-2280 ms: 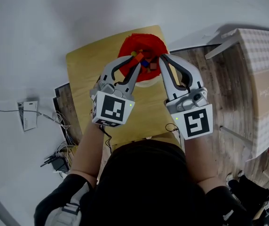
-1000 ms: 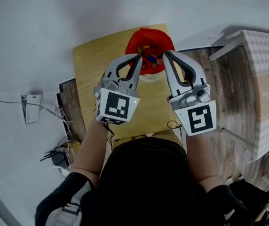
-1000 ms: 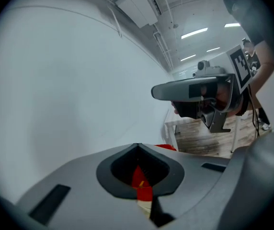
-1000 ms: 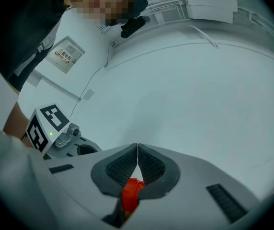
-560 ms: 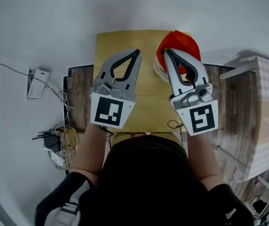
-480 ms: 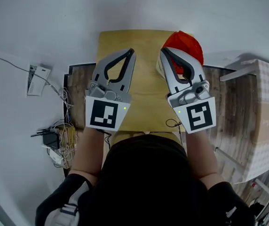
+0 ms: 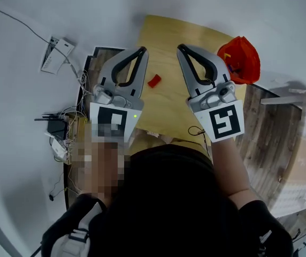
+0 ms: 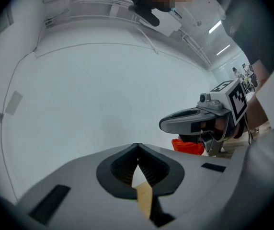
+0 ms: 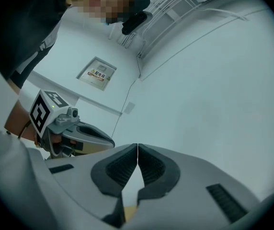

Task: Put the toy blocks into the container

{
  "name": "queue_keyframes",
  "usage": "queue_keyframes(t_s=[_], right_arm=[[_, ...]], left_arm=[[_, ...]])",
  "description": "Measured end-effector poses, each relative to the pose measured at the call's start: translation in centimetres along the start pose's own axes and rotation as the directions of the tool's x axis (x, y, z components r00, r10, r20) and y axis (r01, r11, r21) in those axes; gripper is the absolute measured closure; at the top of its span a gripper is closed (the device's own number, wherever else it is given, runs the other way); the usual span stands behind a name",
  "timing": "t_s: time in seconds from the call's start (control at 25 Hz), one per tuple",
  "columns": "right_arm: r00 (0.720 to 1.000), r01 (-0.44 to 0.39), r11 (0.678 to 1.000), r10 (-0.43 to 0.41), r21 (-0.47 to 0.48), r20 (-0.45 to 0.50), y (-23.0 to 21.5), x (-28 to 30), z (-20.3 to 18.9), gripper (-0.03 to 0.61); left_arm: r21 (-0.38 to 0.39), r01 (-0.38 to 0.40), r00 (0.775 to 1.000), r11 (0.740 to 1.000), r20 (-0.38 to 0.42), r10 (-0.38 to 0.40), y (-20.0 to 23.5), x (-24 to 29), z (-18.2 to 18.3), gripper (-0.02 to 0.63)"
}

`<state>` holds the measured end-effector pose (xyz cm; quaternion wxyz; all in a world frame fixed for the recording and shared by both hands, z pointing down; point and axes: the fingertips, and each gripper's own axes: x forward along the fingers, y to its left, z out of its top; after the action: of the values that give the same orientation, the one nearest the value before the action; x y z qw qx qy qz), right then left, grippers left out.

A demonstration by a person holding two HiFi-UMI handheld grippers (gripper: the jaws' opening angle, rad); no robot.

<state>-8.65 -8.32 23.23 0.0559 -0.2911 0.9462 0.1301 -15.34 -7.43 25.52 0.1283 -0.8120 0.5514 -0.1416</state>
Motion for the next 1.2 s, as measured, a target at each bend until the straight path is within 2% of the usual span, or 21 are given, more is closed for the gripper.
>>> queue_keyframes(t_s=[0.28,0.4,0.48,0.52,0.64,0.92,1.12,1.2], right_arm=[[0.999,-0.041,0.999,0.041,0.017,-0.032,1.9,1.1,-1.5,0.55],[0.998,-0.046,0.999,0.047,0.02,-0.037,2.2,1.2,-1.8,0.55],[0.998,-0.045,0.999,0.046,0.021,-0.041,2.3,1.1,-2.1,0.549],[0.998,-0.043,0.999,0.044,0.023,-0.043,2.2,1.0,-2.2,0.551],[0.998,-0.031,0.999,0.032,0.028,-0.049,2.0,0.7,-2.3,0.55],[0.996,-0.016,1.0,0.017,0.02,-0.082,1.2,0.2,-3.3,0.551],[0.995,0.003,1.0,-0.002,0.005,-0.099,0.2,0.0,-3.7,0.55],[0.994,0.01,1.0,-0.009,0.015,-0.106,-0.1,-0.1,-3.8,0.551]], left_arm=[[-0.049,-0.003,0.998,0.999,-0.068,-0.001,0.3,-1.0,-3.2,0.604],[-0.025,0.04,0.986,0.999,-0.163,-0.043,-0.8,-0.6,-5.9,0.604],[-0.01,0.094,0.965,0.996,-0.245,-0.093,-2.5,-0.1,-8.8,0.603],[-0.022,0.13,0.95,0.991,-0.285,-0.131,-3.5,0.2,-10.4,0.594],[-0.077,0.235,0.877,0.969,-0.414,-0.245,-6.1,0.6,-15.9,0.445],[-0.164,0.29,0.733,0.943,-0.595,-0.329,-9.4,0.9,-26.6,0.407],[-0.233,0.32,0.613,0.918,-0.688,-0.389,-11.8,0.6,-32.8,0.406],[-0.259,0.311,0.58,0.914,-0.71,-0.399,-12.2,0.6,-34.5,0.405]])
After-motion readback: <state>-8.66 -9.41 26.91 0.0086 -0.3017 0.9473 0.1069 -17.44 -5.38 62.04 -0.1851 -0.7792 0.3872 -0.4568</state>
